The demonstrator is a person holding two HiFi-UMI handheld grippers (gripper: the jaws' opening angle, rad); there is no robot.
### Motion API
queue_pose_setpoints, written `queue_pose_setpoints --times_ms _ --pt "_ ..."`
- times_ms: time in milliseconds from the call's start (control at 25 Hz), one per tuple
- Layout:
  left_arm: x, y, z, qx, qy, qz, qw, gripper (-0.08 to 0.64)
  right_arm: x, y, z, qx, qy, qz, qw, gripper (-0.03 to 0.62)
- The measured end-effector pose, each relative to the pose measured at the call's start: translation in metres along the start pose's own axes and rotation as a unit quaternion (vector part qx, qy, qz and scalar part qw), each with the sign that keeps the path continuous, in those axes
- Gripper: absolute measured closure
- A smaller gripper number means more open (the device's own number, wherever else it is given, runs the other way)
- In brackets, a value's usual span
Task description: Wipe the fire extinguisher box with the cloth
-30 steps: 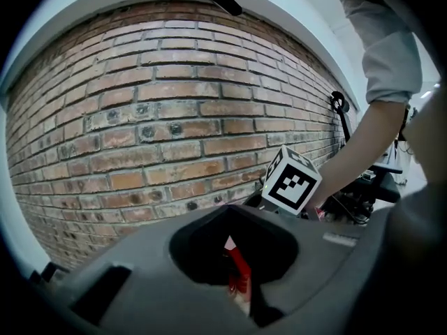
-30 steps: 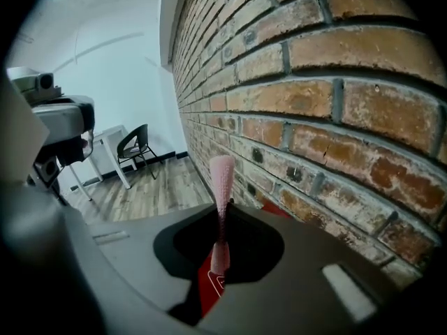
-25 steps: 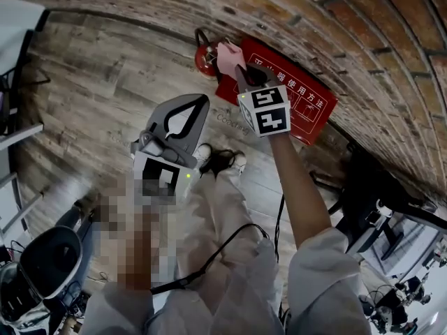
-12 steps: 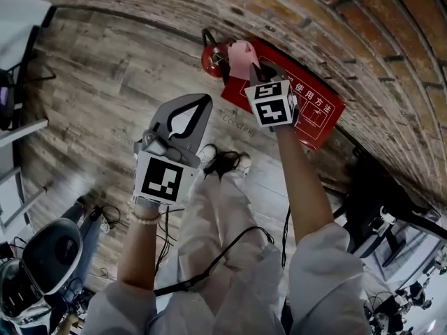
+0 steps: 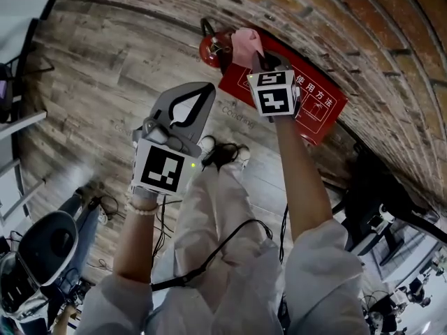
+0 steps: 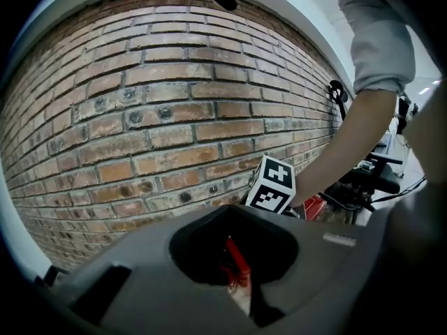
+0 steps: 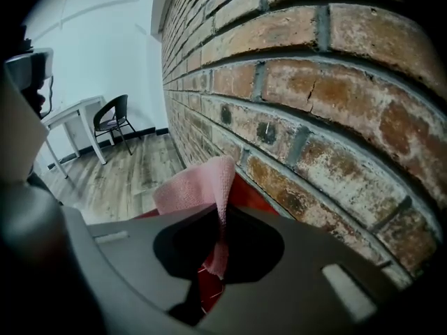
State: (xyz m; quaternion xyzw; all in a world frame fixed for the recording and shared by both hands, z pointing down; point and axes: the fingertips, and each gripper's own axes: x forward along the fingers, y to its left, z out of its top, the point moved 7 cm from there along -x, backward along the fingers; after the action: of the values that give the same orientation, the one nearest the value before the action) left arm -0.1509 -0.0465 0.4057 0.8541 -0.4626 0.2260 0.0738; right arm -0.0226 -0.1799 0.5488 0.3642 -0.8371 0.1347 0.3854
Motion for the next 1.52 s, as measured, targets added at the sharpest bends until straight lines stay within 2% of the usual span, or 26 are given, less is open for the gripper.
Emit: queue_pose_setpoints --times_ms 680,1520 --pt "0.013 -0.016 0.007 -0.008 0.001 -0.012 0.9999 0.563 -0.011 -0.016 -0.015 0.009 -0.002 -0.008 1.0 0.572" --pt "0.03 -0.043 0.022 0.011 -0.002 -0.039 0.9992 0.563 -0.035 -0.047 -0.043 0.029 0.006 -0.032 0.999 0.571"
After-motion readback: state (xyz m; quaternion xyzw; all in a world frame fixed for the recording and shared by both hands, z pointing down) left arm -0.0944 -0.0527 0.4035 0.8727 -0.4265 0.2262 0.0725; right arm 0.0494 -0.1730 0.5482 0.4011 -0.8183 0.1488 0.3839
